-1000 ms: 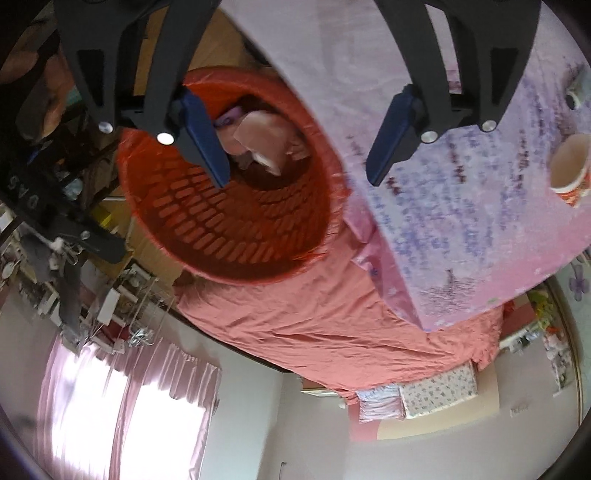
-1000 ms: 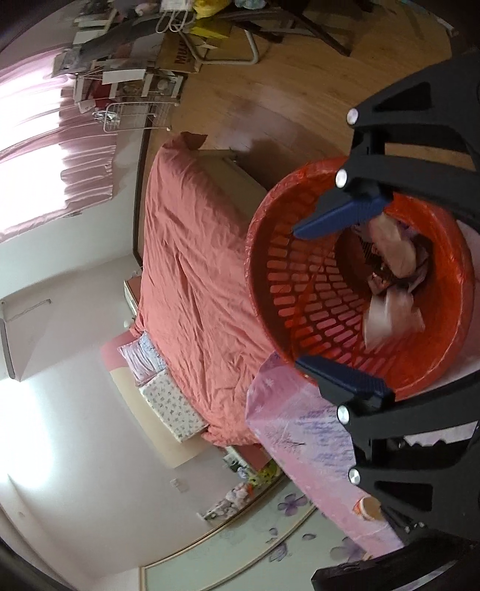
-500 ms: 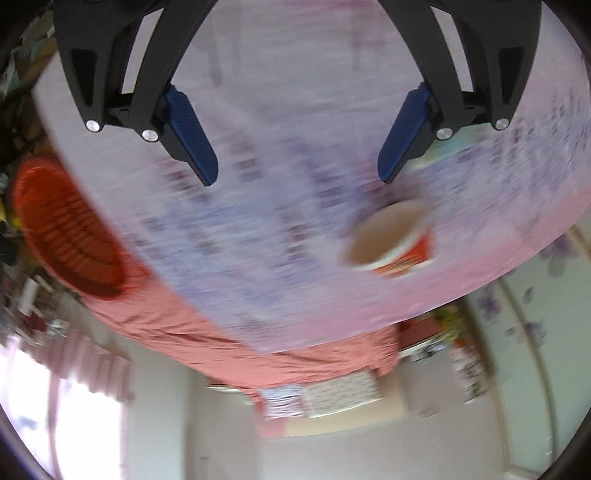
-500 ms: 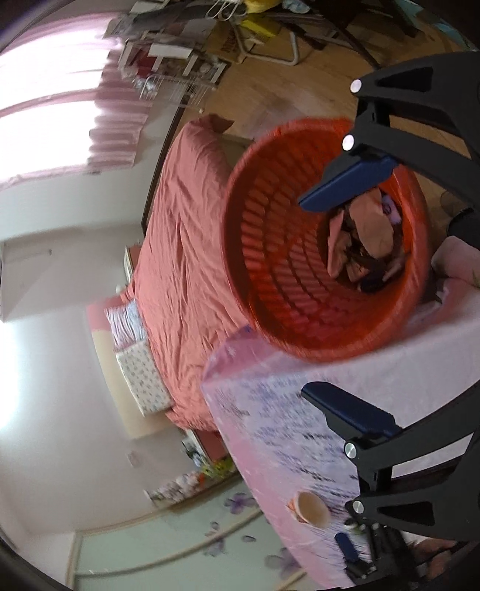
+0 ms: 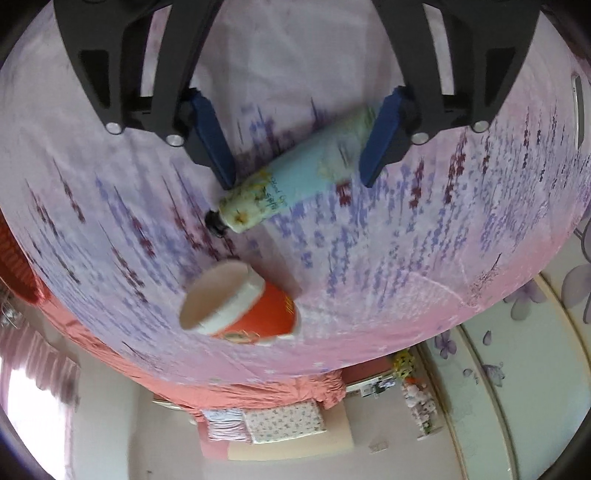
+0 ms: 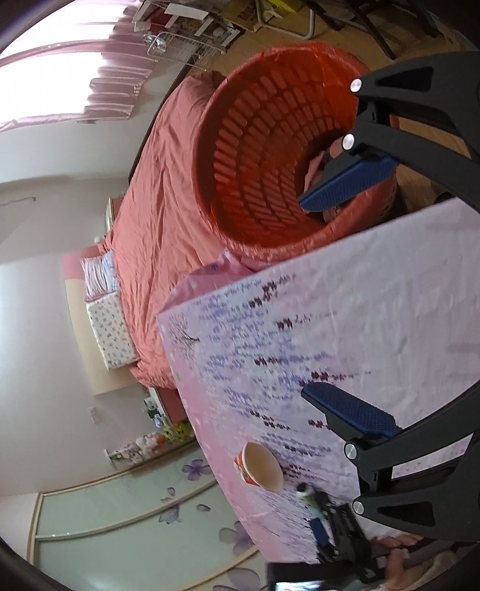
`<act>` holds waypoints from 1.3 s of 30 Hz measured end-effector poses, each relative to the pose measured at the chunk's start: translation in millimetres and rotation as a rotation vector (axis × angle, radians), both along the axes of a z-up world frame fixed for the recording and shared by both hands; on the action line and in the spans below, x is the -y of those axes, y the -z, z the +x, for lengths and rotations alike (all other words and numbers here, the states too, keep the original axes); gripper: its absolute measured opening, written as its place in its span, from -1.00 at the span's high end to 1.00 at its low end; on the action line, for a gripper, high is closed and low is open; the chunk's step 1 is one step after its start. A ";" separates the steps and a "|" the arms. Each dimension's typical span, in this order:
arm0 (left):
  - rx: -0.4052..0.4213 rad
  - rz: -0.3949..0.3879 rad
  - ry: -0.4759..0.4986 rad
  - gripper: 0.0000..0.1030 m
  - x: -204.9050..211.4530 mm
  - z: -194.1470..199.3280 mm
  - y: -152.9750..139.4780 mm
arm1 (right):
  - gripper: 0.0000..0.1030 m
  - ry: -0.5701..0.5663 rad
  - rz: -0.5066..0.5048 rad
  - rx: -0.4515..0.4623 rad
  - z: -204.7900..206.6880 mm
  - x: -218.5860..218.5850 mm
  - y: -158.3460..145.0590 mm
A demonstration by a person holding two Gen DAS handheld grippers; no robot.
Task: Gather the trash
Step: 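Move both open tools back toward the lotion tube on the bedspread, then grasp the blue lotion tube with the left tool while the right tool grasps the paper cup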
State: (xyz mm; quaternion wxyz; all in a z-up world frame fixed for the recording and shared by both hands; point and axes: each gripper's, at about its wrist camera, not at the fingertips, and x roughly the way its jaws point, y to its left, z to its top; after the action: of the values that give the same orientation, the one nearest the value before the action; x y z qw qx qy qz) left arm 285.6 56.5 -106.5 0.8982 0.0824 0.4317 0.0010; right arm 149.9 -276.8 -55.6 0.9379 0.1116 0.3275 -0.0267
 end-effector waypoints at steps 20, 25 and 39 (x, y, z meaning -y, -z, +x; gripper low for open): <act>0.007 -0.088 -0.188 0.51 -91.5 53.8 -1.4 | -0.81 -0.116 -0.011 -0.048 33.7 -64.7 9.4; 0.006 -0.101 -0.186 0.51 -90.3 54.6 -1.9 | -0.81 -0.184 -0.017 -0.053 54.0 -103.9 12.3; 0.007 -0.127 -0.187 0.51 -91.9 56.2 1.3 | -0.06 -0.310 0.143 -0.099 120.9 -193.8 13.5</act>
State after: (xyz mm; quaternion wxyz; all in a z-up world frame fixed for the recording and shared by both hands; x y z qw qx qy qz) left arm 341.7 148.5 -107.7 0.8991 -0.0152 0.4336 0.0577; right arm 270.8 -83.0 -69.1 0.9032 0.1249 0.3875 0.1360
